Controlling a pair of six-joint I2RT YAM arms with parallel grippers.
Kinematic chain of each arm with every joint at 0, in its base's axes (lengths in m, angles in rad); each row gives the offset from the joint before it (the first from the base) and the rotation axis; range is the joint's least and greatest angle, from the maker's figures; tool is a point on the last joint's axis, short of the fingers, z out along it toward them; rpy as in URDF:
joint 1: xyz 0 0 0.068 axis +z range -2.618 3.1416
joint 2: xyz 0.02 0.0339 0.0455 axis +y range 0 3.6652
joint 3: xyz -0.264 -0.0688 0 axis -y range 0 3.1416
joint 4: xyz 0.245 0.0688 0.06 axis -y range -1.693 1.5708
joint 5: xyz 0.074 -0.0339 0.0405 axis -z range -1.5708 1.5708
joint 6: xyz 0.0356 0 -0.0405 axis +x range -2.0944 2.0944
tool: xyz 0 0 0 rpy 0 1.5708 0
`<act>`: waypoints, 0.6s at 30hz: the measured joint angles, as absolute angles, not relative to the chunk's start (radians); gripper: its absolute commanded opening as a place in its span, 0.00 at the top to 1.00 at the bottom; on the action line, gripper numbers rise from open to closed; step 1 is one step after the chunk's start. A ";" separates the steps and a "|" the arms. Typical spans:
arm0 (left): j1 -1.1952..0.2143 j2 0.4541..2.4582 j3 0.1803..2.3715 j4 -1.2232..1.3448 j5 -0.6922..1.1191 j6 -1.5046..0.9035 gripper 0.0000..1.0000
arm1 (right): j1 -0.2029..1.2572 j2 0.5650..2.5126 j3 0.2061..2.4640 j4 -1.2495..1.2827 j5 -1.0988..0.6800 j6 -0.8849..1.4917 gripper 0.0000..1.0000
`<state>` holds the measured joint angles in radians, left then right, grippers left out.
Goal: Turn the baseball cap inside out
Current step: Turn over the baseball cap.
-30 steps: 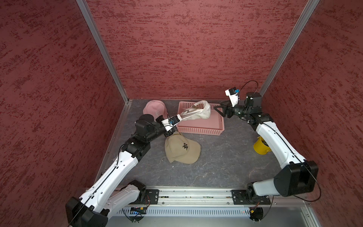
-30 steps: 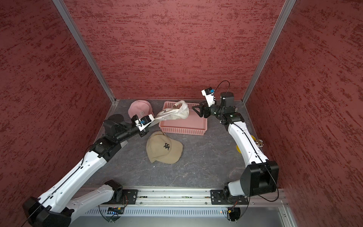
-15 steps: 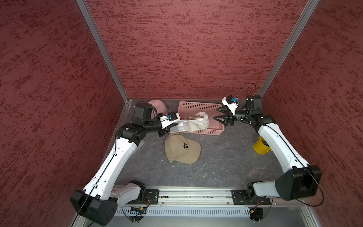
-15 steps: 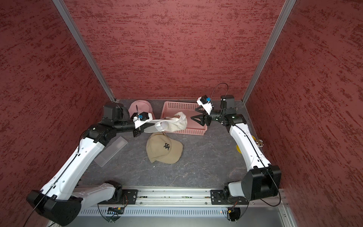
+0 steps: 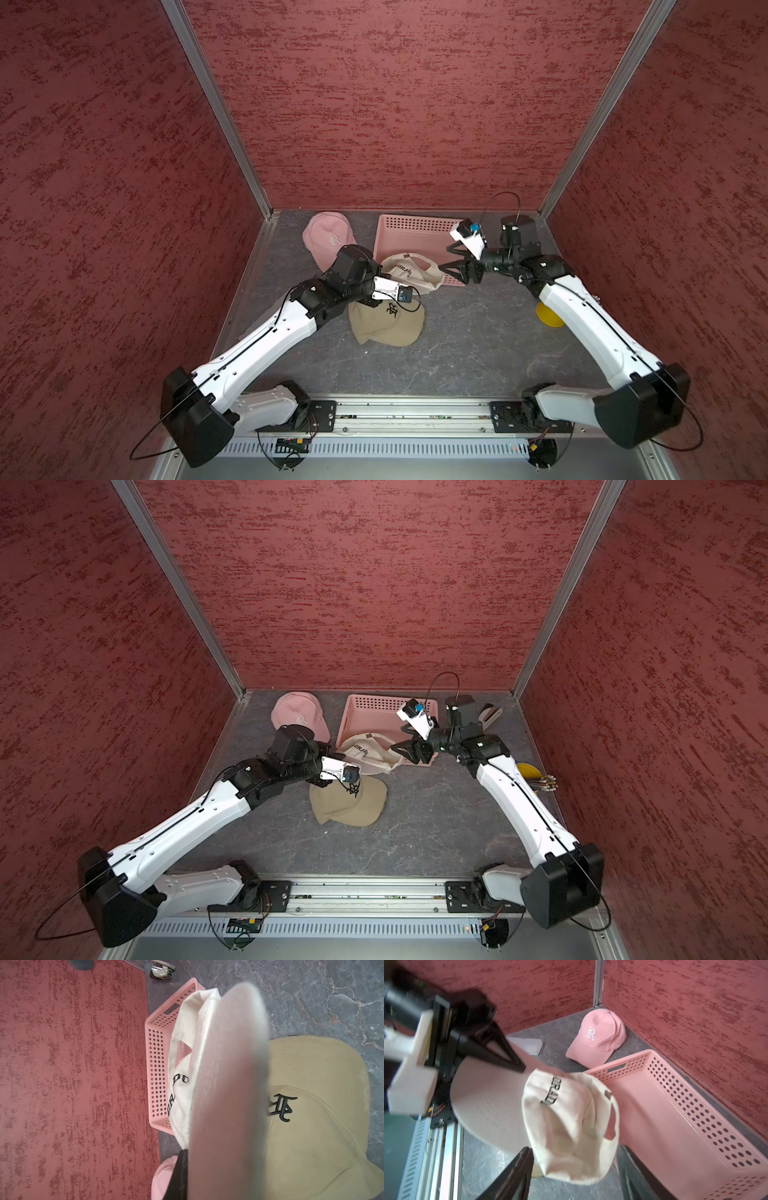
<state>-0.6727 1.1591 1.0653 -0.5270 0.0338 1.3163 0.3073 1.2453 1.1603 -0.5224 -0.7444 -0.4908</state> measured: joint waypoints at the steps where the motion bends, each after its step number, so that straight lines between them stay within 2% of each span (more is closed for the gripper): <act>1: -0.672 1.150 1.076 -0.538 0.030 1.317 1.00 | 0.302 1.225 1.144 -0.524 -0.760 -0.532 0.32; 10: -0.604 1.143 1.224 -0.667 0.095 1.302 1.00 | 0.304 1.219 1.142 -0.521 -0.855 -0.756 0.31; 18: -0.603 1.142 1.258 -0.738 0.162 1.289 1.00 | 0.399 1.256 1.149 -0.531 -0.849 -0.838 0.30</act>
